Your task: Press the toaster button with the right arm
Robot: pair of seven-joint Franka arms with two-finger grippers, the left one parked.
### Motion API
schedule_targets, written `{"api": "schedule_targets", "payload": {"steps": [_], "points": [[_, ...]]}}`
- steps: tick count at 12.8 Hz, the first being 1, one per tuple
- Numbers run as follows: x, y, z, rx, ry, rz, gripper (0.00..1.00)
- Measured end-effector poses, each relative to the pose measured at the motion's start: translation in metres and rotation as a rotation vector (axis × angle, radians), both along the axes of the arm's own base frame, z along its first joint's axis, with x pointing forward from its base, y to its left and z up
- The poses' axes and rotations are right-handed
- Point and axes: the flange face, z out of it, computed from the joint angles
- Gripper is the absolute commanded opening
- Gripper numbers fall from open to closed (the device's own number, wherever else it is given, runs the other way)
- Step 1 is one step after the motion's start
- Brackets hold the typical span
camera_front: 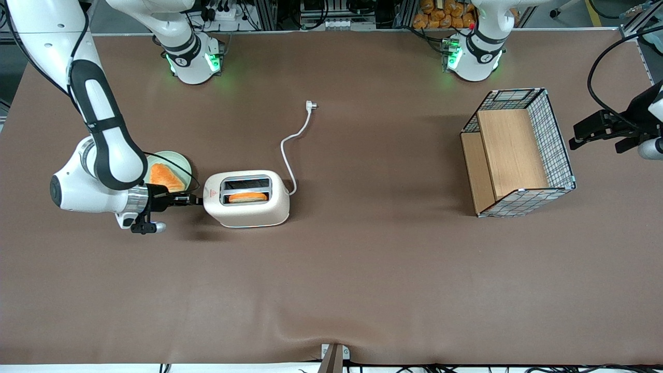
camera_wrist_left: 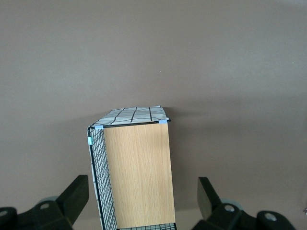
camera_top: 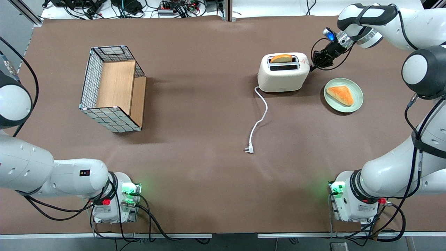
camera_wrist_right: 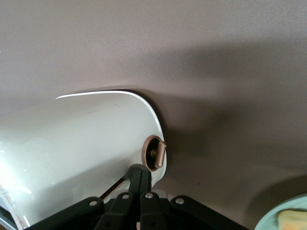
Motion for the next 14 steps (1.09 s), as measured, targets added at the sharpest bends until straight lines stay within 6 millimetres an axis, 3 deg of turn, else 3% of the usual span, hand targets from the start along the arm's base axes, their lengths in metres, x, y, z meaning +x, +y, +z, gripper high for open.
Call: {"api": "schedule_targets", "payload": {"steps": [8, 13, 14], "points": [[0.001, -0.001, 0.001, 0.000, -0.004, 0.001, 0.00], [0.011, -0.011, 0.007, 0.007, -0.016, -0.002, 0.00], [0.013, -0.014, 0.009, 0.013, -0.013, 0.000, 0.34]]}}
